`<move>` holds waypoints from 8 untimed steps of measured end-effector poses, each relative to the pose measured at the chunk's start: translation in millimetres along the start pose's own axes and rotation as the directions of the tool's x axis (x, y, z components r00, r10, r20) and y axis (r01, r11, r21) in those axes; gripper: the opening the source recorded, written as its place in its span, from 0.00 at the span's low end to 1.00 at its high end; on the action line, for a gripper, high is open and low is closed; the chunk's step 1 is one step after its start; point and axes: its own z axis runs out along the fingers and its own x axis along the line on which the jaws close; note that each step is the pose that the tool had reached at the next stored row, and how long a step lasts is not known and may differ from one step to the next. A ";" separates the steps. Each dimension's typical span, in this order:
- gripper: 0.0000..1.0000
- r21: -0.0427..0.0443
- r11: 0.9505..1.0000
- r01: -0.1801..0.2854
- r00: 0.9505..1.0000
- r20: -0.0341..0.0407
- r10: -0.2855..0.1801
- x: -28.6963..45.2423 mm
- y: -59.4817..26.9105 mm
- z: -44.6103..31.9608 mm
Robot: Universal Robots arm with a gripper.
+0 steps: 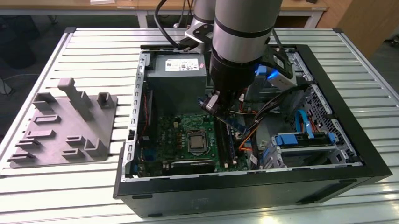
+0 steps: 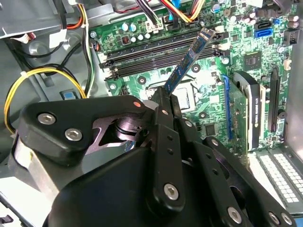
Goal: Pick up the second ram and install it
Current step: 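Insert the second ram into the second slot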
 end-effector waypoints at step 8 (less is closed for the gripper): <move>0.13 0.002 0.999 -0.036 0.999 0.001 0.036 0.0 0.0 0.0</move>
